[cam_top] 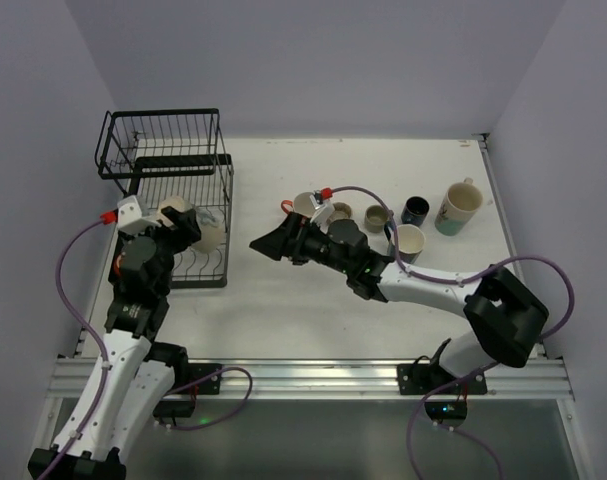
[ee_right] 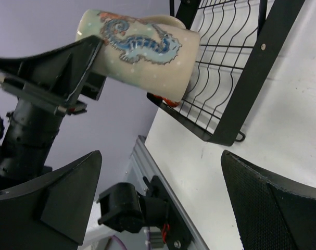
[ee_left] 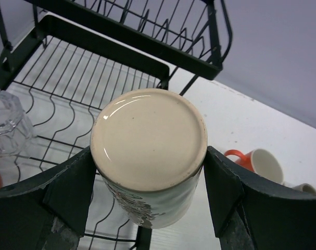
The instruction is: Unload the cups from the dish rack
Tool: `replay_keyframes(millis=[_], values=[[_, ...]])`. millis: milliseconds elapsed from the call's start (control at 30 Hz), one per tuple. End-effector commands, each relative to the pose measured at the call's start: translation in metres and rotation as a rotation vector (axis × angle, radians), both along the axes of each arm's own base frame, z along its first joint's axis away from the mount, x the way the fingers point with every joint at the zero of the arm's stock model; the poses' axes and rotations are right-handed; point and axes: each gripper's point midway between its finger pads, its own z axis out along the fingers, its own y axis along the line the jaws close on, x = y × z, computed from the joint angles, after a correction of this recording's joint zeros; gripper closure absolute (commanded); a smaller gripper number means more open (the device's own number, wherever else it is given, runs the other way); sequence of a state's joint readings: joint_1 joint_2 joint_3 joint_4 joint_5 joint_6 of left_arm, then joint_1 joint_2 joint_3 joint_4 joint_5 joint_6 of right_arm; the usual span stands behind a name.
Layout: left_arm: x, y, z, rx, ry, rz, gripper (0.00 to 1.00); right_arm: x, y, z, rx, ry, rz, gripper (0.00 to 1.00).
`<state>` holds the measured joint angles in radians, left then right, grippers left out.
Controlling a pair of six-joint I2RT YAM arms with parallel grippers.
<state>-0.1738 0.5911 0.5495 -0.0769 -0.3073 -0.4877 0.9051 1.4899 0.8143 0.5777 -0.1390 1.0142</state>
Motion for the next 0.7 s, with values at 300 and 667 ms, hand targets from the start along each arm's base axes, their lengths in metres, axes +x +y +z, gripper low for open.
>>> replay_keyframes(millis=[300,667], values=[[-0.022,-0.054,0.109,-0.249,-0.327,-0.289,0.86,0.026,0.042,0.04,0.181,-0.056,0.002,0.01],[-0.047,-0.081,0.131,-0.416,-0.347,-0.453,0.87,-0.003,0.045,0.088,0.379,-0.204,0.165,0.05]])
